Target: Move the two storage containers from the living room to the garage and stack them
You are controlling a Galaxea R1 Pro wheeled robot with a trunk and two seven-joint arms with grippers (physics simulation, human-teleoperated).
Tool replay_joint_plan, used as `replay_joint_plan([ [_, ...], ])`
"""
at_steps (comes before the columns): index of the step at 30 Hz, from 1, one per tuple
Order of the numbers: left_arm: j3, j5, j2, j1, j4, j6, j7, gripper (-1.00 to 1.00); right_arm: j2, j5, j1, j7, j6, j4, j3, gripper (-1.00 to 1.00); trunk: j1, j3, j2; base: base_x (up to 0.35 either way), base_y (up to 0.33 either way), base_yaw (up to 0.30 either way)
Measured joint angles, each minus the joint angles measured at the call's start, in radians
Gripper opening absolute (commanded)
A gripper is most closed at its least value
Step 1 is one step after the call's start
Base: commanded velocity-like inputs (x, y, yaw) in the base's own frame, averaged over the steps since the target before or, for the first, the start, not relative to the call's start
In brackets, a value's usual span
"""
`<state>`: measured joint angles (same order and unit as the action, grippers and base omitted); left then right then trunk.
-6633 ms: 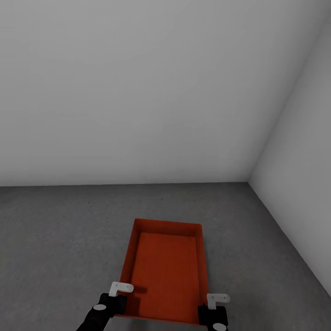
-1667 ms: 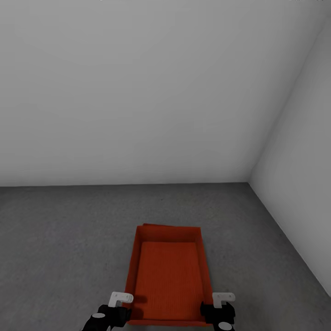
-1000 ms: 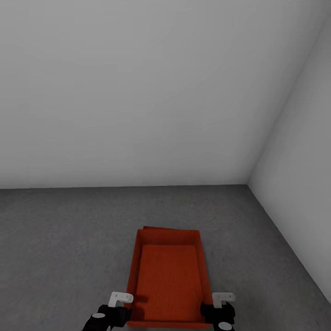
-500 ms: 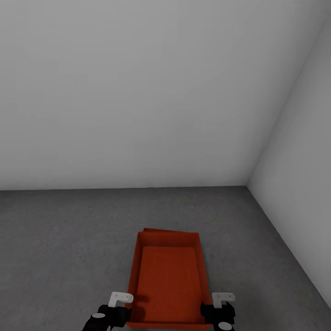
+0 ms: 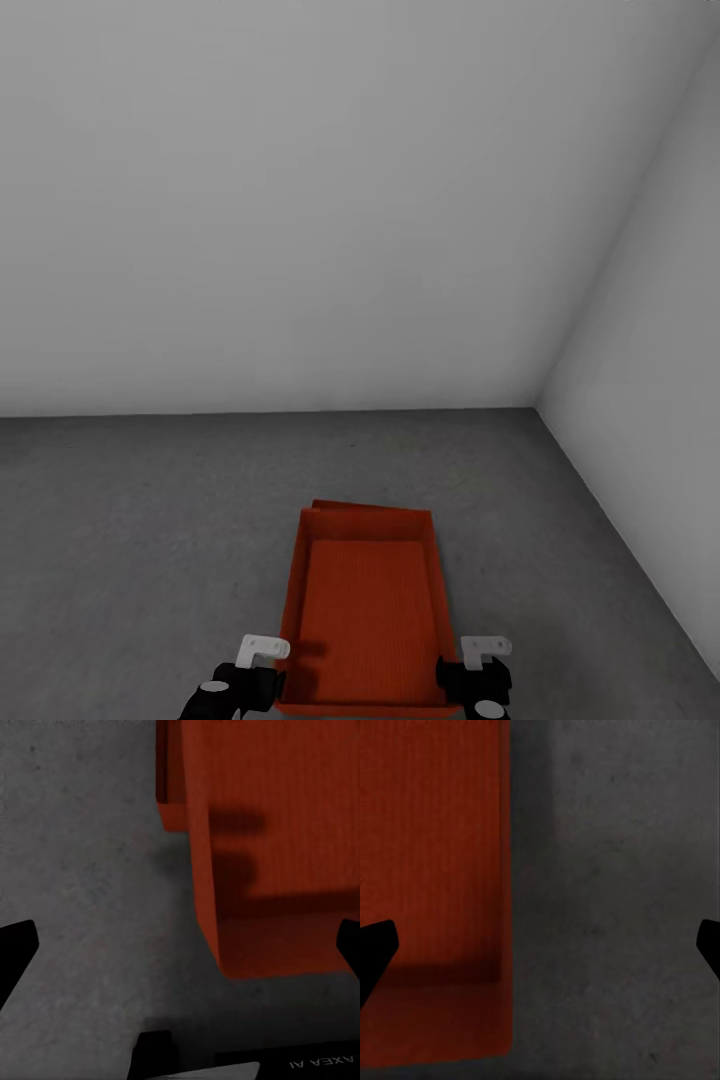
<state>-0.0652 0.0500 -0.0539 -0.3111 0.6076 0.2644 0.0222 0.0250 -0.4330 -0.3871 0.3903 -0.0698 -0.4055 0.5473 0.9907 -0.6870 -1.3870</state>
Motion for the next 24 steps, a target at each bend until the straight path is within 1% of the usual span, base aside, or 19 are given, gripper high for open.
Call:
replay_joint_plan([
  [9,0.000,0.000,0.000,0.000,0.000,0.000,0.000,1.00,0.000,-0.001,0.000,0.001,-0.004,0.000,0.000,1.00,-0.035,0.033,0.063,0.000,0.000,0.000],
  [24,0.000,0.000,0.000,0.000,0.000,0.000,0.000,1.00,0.000,-0.001,0.000,0.001,-0.004,0.000,-0.001,1.00,-0.092,0.101,0.168,0.000,0.000,0.000],
])
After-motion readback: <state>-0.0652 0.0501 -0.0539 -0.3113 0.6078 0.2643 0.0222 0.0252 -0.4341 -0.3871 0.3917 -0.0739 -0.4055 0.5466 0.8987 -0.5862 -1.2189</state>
